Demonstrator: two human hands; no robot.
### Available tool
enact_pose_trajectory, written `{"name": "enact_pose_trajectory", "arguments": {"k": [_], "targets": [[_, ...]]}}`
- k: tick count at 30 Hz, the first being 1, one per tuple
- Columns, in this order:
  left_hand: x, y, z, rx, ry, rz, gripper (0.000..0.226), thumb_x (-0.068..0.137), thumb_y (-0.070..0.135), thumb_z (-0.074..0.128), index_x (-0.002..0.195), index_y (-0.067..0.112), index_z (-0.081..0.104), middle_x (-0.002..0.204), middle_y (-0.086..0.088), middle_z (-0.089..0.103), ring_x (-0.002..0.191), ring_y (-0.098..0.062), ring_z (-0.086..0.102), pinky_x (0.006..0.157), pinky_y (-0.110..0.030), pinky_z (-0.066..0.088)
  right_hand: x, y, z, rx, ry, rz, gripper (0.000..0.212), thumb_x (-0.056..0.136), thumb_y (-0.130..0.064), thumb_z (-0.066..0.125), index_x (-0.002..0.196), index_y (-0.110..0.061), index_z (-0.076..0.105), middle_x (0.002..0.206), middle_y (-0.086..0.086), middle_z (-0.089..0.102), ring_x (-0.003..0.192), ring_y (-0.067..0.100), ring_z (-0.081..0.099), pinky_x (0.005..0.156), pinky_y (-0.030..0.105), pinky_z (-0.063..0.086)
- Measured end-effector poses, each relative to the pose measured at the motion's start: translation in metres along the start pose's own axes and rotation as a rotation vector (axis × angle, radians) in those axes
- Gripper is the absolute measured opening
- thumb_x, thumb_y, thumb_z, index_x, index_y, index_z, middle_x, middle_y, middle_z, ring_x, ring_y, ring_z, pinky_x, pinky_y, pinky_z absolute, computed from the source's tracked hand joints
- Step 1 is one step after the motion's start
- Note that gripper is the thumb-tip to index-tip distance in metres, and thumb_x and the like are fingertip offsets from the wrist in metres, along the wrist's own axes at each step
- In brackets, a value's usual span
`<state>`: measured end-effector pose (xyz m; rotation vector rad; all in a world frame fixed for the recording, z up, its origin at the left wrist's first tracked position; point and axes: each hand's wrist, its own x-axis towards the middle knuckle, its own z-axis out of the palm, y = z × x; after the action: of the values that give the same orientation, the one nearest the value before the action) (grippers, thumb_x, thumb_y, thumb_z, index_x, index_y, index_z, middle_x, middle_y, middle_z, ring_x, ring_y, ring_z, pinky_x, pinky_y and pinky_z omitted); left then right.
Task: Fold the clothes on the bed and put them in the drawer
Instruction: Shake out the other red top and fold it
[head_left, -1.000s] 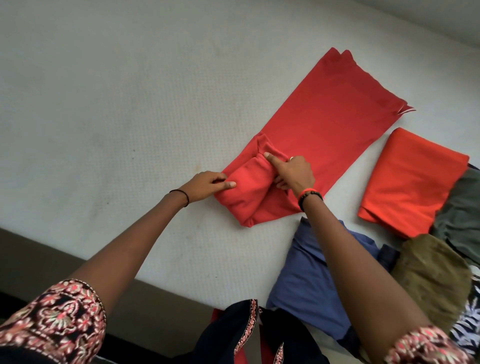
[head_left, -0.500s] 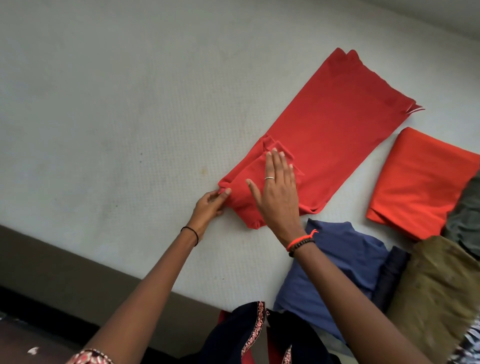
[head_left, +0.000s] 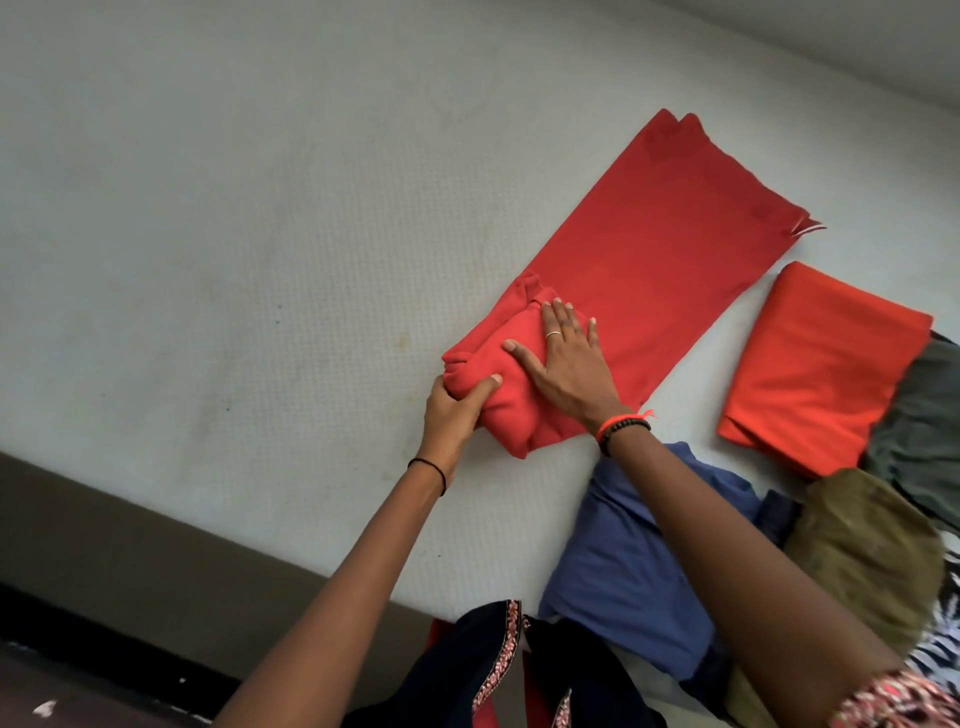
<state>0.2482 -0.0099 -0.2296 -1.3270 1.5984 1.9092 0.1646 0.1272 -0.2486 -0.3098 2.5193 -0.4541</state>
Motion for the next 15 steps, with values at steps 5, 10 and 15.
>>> {"name": "enact_pose_trajectory", "arguments": {"k": [5,10,15], "targets": [[-0.023,0.014,-0.002,0.003,0.126,0.053,0.054,0.07,0.036,0.077,0.117,0.019,0.055,0.111,0.001,0.065,0.099,-0.014,0.064,0.089,-0.04,0.054,-0.005,-0.015,-0.011,0.213,-0.129,0.028,0.079,0.093,-0.062,0.033,0.149,-0.009,0.021,0.157,0.011,0.021,0.145,0.021,0.017,0.119,0.04,0.005],[-0.048,0.032,-0.006,-0.026,0.079,0.063,0.048,0.081,0.03,0.073,0.119,0.013,0.048,0.112,0.001,0.06,0.097,-0.009,0.063,0.08,-0.033,0.057,-0.006,-0.03,-0.013,0.515,-0.326,0.113,0.062,0.093,-0.066,0.025,0.12,-0.02,0.058,0.13,0.008,0.055,0.118,0.026,0.05,0.1,0.032,0.033],[-0.052,0.048,0.014,-0.098,-0.147,0.082,0.052,0.082,0.027,0.071,0.118,0.002,0.043,0.118,-0.011,0.057,0.103,-0.019,0.066,0.08,-0.034,0.058,0.002,-0.005,-0.026,1.011,-0.496,0.127,0.065,0.092,-0.068,0.03,0.112,-0.017,0.065,0.127,0.002,0.06,0.112,0.014,0.058,0.104,0.032,0.041]]}}
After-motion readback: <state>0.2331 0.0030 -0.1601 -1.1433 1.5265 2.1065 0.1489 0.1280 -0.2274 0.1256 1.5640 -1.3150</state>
